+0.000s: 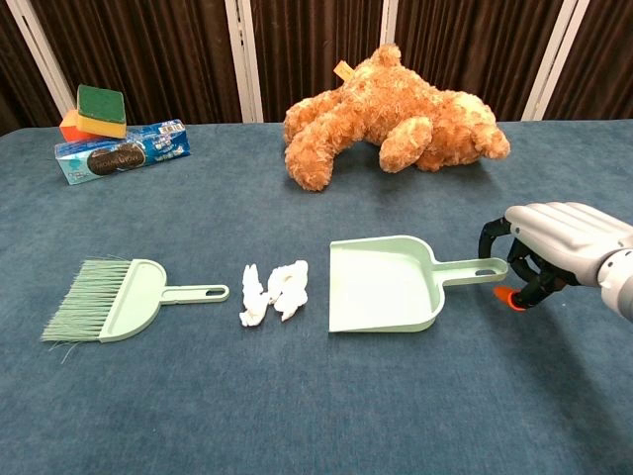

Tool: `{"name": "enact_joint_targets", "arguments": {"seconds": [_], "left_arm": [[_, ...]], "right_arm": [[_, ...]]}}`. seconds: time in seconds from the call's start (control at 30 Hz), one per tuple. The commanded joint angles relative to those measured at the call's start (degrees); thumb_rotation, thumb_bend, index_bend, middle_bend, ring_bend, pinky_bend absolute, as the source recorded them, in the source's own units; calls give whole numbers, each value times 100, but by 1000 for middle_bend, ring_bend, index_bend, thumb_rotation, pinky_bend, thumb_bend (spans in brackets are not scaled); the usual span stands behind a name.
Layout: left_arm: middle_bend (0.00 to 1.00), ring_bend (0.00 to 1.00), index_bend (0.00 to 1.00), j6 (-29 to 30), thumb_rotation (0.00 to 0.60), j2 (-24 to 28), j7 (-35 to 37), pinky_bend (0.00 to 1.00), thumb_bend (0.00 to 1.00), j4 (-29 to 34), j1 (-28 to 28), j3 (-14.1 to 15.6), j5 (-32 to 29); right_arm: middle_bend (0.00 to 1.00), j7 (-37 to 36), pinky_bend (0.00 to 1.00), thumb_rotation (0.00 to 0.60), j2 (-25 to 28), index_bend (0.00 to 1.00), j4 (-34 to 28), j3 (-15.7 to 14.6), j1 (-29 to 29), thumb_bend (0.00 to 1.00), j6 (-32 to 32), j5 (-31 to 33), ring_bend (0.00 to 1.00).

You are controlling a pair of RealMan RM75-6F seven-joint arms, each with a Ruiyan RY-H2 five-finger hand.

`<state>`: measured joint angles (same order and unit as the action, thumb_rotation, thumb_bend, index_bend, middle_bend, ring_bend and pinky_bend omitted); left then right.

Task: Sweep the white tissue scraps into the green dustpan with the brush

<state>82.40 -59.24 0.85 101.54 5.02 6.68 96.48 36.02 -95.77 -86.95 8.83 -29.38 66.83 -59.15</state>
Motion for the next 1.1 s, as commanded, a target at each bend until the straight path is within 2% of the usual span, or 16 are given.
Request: {"name": "enact_joint_targets", "arguments": {"seconds": [0.03,0.47,0.9,1.03,1.1], "left_arm": [[0,0,0,-1,600,-2,-2,0,70,0,0,-3,0],[0,0,0,-129,600,25,-62,0,70,87,30,5,-51],[0,0,0,-349,600,83,-396,1,71,352,176,-89,-126],[10,36,0,-739,600,141,-752,80,85,706,473,-324,-430],[76,101,28,-926,600,124,-947,161,97,854,624,-458,-617]], "right_arm": [[844,20,846,600,-38,455,3,7,-21,374,6,13,855],[844,186,846,600,-105,538,65,105,-183,401,-7,106,855],[844,-59,846,600,200,557,245,51,-233,427,-223,19,855],[844,-168,846,600,289,557,309,-6,-290,428,-361,-111,855],[844,-241,846,600,328,557,337,-31,-308,428,-419,-172,855]]}}
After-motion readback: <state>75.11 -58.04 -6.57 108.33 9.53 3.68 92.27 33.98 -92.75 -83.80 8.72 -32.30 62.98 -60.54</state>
